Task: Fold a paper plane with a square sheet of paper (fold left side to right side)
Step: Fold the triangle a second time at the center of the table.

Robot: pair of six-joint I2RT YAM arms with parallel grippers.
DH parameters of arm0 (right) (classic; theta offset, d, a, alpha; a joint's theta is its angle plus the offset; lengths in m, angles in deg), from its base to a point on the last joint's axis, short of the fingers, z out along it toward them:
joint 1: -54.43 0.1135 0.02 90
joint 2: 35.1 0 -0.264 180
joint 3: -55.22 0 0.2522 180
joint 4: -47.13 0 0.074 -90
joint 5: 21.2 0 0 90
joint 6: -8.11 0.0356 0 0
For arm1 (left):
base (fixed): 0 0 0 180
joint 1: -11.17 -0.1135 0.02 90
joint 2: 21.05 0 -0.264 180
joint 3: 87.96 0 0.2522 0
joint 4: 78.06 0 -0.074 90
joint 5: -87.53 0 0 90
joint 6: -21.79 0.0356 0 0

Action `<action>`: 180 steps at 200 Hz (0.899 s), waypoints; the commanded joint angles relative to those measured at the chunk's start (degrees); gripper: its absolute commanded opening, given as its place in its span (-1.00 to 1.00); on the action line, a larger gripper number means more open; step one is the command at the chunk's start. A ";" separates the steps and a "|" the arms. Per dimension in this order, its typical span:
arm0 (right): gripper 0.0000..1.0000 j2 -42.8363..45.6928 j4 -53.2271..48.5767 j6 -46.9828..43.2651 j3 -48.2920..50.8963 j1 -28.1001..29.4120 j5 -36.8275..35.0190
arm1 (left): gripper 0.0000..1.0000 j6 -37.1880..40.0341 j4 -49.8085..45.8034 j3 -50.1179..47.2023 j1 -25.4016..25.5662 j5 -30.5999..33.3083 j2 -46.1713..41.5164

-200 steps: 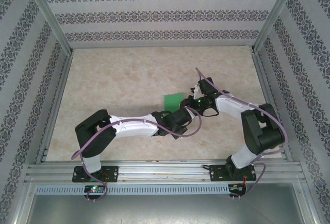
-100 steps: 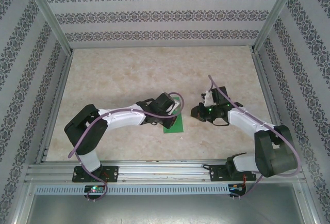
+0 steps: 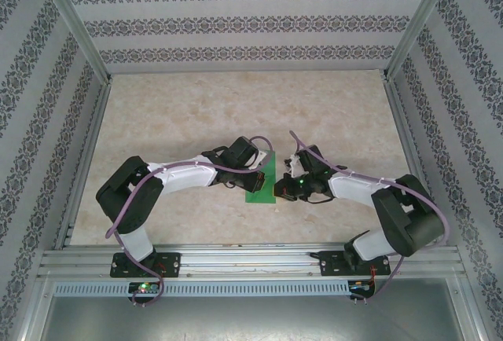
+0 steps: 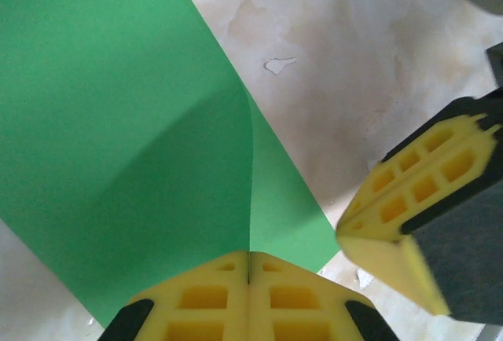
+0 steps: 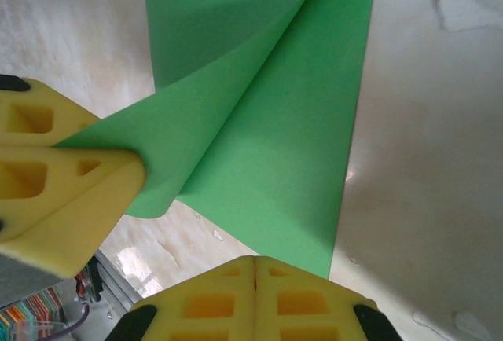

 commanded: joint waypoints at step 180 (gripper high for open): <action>-1.00 -7.20 -11.23 -7.53 -5.54 0.51 -4.50 | -0.86 3.42 0.28 -0.26 -5.61 -4.91 3.15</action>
